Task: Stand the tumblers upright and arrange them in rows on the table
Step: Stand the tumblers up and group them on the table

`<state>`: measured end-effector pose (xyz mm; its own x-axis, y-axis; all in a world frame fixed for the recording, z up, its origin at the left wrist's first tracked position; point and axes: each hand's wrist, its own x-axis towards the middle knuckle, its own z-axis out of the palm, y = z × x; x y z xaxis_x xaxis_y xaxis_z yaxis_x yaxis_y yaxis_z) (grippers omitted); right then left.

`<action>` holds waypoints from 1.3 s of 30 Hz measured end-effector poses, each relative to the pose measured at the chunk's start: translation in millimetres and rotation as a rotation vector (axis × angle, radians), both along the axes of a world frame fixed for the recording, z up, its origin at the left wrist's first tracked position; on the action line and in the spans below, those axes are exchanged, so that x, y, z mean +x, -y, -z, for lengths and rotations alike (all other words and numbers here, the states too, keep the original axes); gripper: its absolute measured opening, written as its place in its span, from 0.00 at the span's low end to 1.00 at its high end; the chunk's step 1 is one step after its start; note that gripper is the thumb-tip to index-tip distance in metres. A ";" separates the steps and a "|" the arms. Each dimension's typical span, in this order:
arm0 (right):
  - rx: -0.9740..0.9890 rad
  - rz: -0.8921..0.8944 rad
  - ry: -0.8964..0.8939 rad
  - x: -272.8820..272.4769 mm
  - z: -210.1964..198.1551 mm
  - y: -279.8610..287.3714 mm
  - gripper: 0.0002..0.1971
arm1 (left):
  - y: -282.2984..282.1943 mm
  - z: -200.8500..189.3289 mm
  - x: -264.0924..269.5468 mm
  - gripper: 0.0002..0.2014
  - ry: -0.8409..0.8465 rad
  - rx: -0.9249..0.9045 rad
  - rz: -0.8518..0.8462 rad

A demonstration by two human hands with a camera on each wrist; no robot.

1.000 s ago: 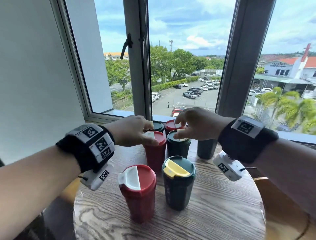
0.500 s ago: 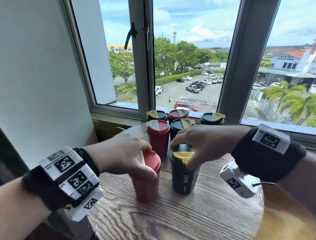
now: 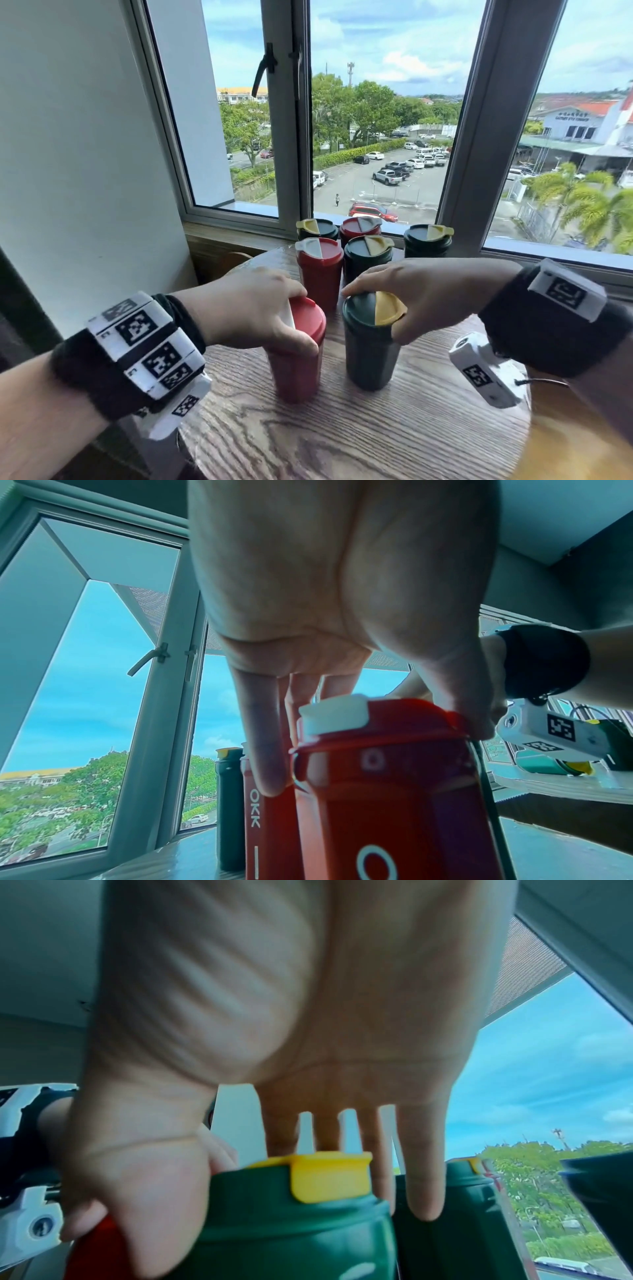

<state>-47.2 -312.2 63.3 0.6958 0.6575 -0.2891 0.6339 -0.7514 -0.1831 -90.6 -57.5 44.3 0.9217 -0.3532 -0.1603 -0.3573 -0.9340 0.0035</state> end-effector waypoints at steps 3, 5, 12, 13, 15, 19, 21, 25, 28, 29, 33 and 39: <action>0.059 0.058 0.105 -1.8 6.0 0.1 0.40 | -2.3 -0.5 -3.5 0.49 0.013 0.013 -0.005; 0.065 0.122 0.229 -3.3 9.8 -2.9 0.41 | -5.5 0.0 -7.8 0.55 0.028 0.049 -0.015; 0.048 0.102 0.212 -9.6 5.3 -1.0 0.41 | -2.1 -0.8 -12.1 0.44 0.073 0.060 -0.050; 0.054 0.098 0.198 -10.7 4.6 -0.4 0.44 | -1.7 -0.8 -11.5 0.42 0.074 0.042 -0.053; 0.060 0.099 0.196 -11.1 6.1 0.4 0.46 | -1.9 0.0 -9.0 0.40 0.077 -0.006 -0.053; 0.075 0.097 0.236 -6.1 8.9 2.1 0.44 | 0.4 2.1 2.2 0.41 0.084 -0.087 -0.040; 0.073 0.108 0.268 -2.1 10.2 4.6 0.43 | 5.2 3.0 8.9 0.43 0.102 -0.093 -0.033; 0.104 0.168 0.319 10.0 10.0 13.2 0.42 | 18.7 6.2 22.4 0.48 0.123 -0.124 -0.045; 0.105 0.205 0.324 19.3 9.9 17.4 0.41 | 28.8 7.0 33.0 0.49 0.125 -0.125 -0.058; 0.096 0.217 0.328 22.0 11.1 18.3 0.40 | 31.6 6.6 35.8 0.48 0.128 -0.119 -0.062; 0.097 0.254 0.325 30.7 18.2 19.7 0.40 | 37.0 4.5 41.9 0.41 0.148 -0.103 -0.070; 0.135 0.260 0.294 39.4 23.8 22.0 0.42 | 35.3 4.2 45.1 0.38 0.174 -0.110 -0.105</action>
